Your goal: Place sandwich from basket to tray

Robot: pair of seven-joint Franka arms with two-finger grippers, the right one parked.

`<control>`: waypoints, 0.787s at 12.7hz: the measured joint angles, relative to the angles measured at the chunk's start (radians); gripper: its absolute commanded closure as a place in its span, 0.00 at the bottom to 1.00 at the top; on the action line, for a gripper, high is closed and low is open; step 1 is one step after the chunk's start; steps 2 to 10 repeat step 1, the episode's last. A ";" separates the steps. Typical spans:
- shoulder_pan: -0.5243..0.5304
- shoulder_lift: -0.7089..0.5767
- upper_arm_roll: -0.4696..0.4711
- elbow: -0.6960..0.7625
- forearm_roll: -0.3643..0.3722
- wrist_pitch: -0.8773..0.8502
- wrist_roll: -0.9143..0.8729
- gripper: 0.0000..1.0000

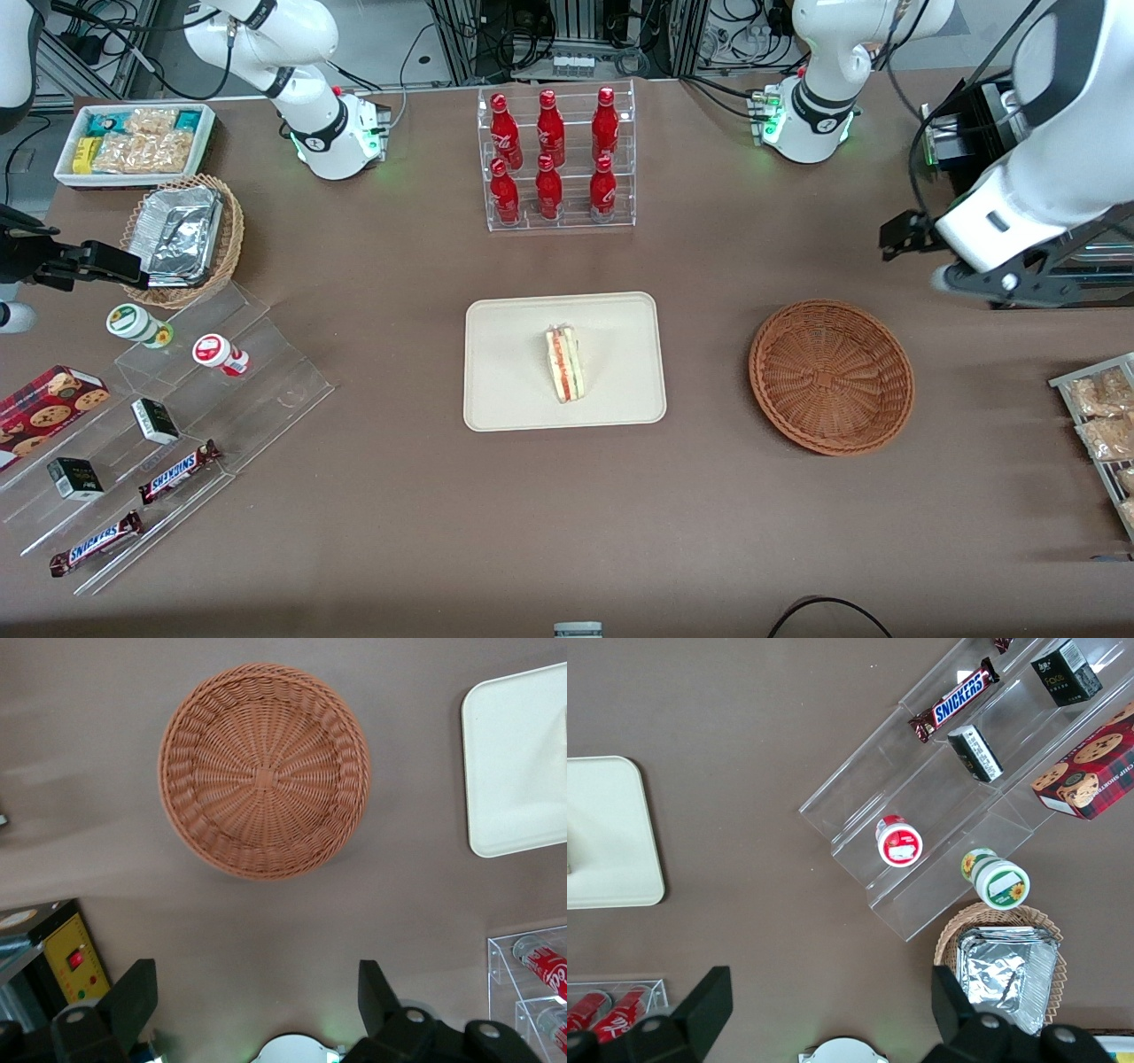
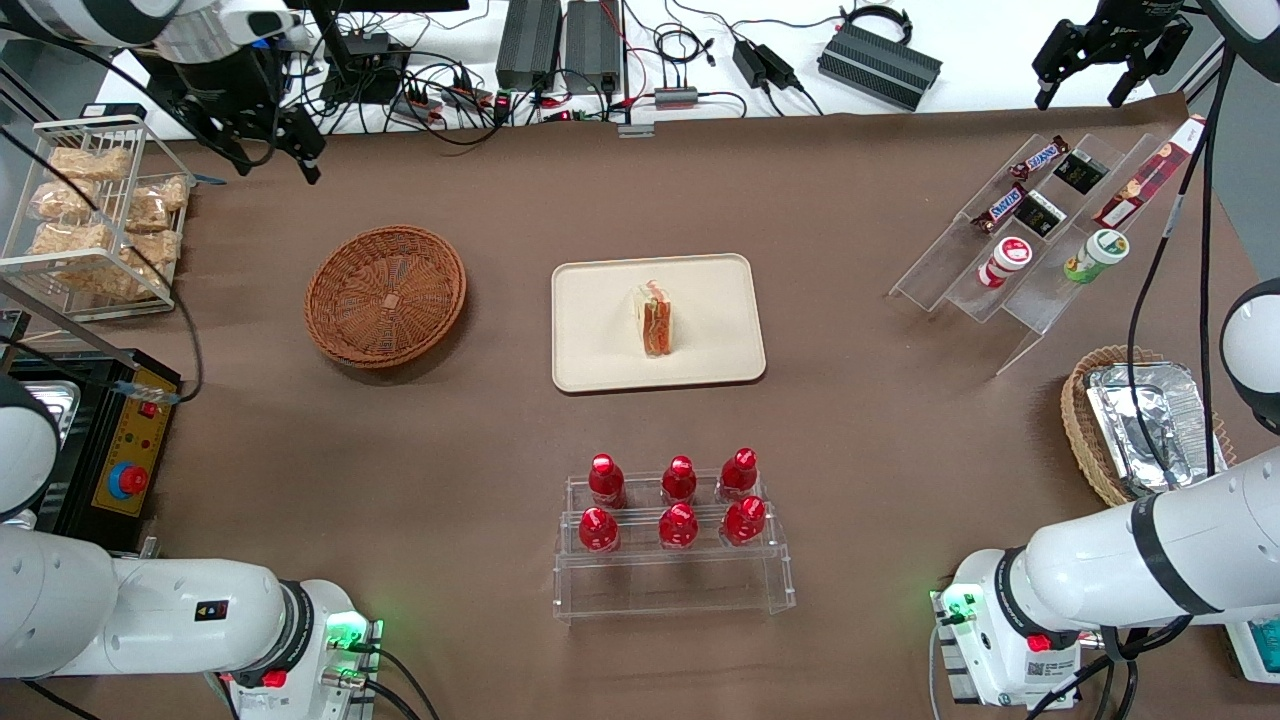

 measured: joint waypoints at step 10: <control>0.006 -0.020 0.000 0.003 0.000 -0.023 0.000 0.00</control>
